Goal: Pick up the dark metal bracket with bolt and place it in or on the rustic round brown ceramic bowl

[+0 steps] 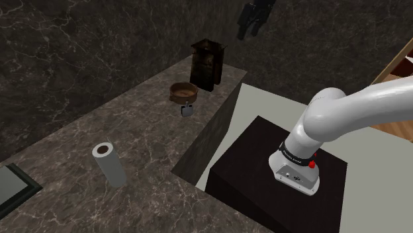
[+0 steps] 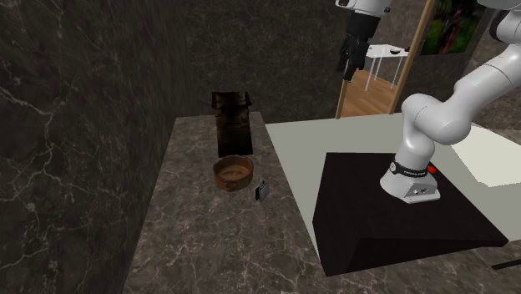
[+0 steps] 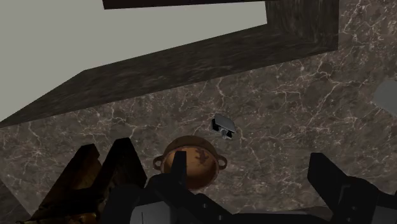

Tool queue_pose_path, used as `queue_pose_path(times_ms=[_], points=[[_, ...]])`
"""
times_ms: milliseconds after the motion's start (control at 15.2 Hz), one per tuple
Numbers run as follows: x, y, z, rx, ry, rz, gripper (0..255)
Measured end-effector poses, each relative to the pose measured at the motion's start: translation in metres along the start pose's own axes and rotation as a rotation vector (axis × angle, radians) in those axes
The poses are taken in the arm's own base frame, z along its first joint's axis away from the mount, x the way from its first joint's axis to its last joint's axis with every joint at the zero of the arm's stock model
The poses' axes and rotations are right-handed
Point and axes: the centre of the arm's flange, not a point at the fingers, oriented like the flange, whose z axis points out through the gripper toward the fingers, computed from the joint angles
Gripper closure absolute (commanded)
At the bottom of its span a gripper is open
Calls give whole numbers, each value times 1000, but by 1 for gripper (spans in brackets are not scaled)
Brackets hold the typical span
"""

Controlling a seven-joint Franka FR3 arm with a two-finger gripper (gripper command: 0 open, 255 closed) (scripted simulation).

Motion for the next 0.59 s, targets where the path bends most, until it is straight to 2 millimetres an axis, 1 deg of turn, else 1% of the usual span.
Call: queue_pose_path(times_ms=[66,198,528,594], points=[[0,0,0,0,0,0,0],[6,-3,12,0,-7,7,0],[39,-6,72,-1,-32,36,0],[44,-9,85,-1,-38,41,0]])
